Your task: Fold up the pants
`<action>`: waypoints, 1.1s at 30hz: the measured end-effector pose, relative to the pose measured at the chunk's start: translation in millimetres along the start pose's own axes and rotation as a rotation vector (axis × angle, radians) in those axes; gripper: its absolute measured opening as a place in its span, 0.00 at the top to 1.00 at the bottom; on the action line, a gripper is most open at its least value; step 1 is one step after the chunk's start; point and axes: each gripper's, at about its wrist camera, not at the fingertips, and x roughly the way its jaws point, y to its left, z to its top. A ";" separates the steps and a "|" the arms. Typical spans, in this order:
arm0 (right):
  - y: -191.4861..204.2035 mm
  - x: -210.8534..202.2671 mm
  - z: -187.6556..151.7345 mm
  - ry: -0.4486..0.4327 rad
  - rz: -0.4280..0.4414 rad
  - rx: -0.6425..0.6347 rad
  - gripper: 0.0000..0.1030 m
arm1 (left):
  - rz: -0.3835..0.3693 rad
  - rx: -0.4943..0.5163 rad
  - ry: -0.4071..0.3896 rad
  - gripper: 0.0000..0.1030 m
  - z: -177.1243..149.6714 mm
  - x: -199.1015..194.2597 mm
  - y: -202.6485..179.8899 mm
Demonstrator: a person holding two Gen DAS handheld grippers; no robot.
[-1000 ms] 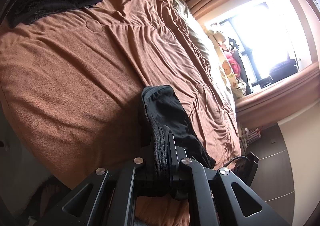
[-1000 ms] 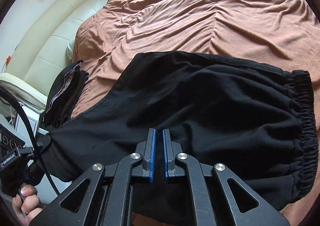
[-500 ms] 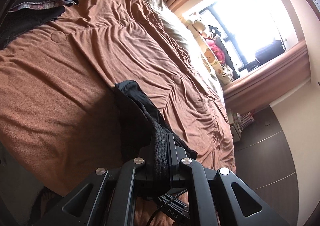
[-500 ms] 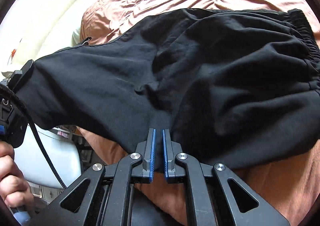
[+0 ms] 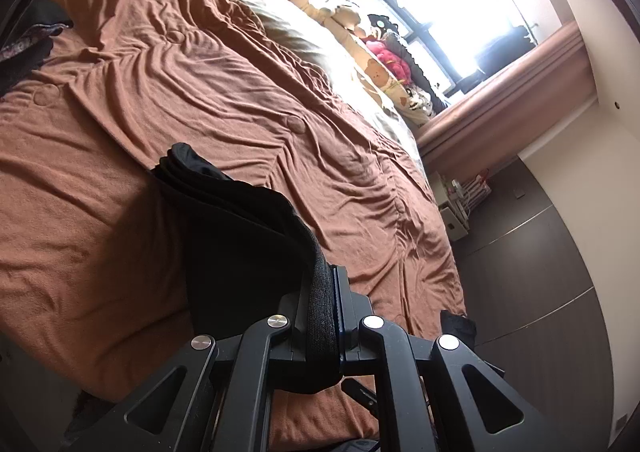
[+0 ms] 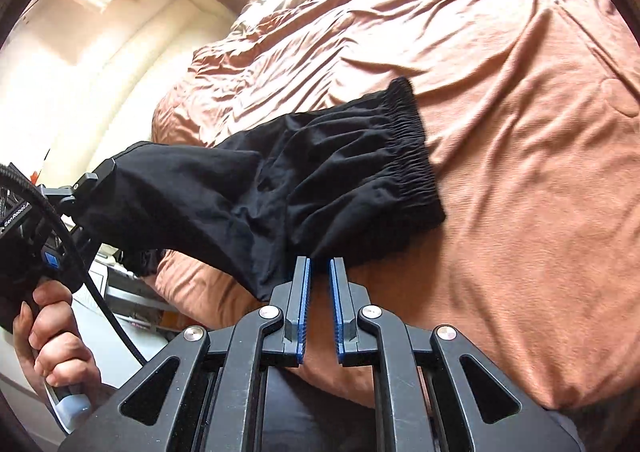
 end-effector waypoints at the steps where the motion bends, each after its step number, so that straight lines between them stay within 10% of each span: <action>1: -4.8 -8.9 -0.1 -0.013 -0.012 0.003 0.92 | -0.003 0.007 0.010 0.92 -3.0 5.0 -4.5; 4: -12.8 -30.9 -8.7 -0.044 -0.017 0.022 0.69 | -0.010 0.026 0.040 0.92 -12.3 21.3 -16.2; 6: -15.7 -43.6 -18.1 -0.067 -0.017 0.019 0.28 | -0.012 0.035 0.064 0.92 -18.2 32.7 -22.8; 7: -16.0 -45.6 -20.2 -0.078 -0.020 0.016 0.24 | -0.013 0.039 0.076 0.92 -21.2 37.7 -25.6; 27: -67.5 -85.1 -47.4 -0.134 -0.068 0.150 0.19 | 0.002 0.127 0.370 0.90 -104.2 134.5 -54.0; 30: -67.7 -84.0 -46.6 -0.133 -0.069 0.152 0.19 | -0.018 0.099 0.420 0.75 -110.1 138.6 -46.4; 33: -64.5 -81.8 -45.0 -0.131 -0.066 0.148 0.19 | -0.050 0.088 0.420 0.37 -105.0 128.9 -43.0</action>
